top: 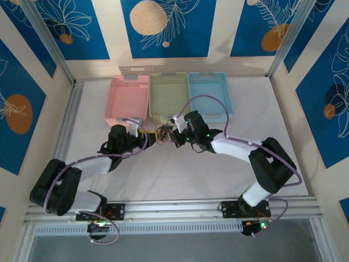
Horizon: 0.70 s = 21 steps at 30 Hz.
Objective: Untangle the cables
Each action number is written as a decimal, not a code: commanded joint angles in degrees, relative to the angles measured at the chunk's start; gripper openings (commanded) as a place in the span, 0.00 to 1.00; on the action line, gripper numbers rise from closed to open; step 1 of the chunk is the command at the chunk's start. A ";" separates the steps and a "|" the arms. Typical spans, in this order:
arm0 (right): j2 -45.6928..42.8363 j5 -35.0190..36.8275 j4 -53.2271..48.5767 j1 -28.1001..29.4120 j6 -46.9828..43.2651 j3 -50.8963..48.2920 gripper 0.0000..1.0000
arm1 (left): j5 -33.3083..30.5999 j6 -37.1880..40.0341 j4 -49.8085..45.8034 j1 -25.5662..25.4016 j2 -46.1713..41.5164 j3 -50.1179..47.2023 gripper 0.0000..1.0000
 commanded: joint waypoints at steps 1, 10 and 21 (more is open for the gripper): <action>-2.63 0.53 2.40 0.57 0.28 -0.72 0.00 | 1.53 1.05 0.76 -0.77 0.94 2.06 0.31; -3.22 5.61 2.78 0.18 1.79 -1.44 0.01 | -1.26 1.22 -0.35 -0.91 -1.07 0.91 0.00; -9.54 8.28 7.79 -4.03 7.90 -7.54 0.60 | -1.23 1.46 1.11 -0.94 -2.09 -0.36 0.00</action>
